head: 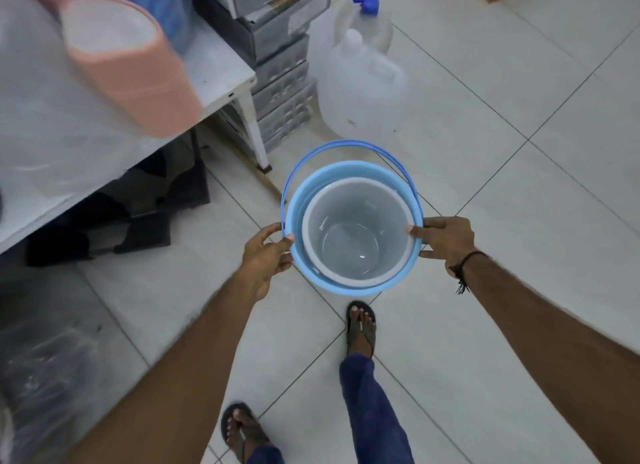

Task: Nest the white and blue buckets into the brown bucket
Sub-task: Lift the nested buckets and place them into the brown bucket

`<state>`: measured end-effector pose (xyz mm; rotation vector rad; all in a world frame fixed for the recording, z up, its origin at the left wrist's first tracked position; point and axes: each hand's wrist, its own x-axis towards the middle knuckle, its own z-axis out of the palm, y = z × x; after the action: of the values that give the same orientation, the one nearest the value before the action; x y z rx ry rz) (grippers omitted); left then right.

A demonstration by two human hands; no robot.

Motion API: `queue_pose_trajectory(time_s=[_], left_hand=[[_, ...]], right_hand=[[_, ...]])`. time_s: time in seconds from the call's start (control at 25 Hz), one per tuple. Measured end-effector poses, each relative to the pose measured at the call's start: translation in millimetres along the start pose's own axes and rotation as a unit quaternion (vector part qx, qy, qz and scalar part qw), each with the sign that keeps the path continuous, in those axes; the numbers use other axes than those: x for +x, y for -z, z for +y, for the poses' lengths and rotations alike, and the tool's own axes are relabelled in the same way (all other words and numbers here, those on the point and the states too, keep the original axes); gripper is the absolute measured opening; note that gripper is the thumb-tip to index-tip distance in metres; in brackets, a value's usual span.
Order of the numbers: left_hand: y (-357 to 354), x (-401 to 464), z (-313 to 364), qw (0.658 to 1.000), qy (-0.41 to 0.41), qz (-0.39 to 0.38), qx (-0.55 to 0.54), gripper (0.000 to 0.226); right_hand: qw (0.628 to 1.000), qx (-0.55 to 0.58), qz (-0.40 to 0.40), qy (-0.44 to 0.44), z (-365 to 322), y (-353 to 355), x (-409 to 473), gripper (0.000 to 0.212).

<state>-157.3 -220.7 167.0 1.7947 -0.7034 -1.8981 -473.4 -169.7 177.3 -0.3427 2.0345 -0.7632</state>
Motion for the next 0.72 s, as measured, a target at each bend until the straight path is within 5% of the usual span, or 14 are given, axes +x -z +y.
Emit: queue_pose_trajectory(time_s=[0.48, 0.72], left_hand=[[-69.1, 168.8, -148.2, 0.983, 0.137, 0.124, 0.015, 0.037], [-65.5, 178.0, -173.9, 0.979, 0.187, 0.061, -0.046, 0.041]], right_hand=[[0.987, -0.139, -0.032, -0.076, 127.6, -59.2, 205.7, 0.038], [0.982, -0.12, -0.061, -0.134, 131.1, -69.8, 231.8, 0.072]])
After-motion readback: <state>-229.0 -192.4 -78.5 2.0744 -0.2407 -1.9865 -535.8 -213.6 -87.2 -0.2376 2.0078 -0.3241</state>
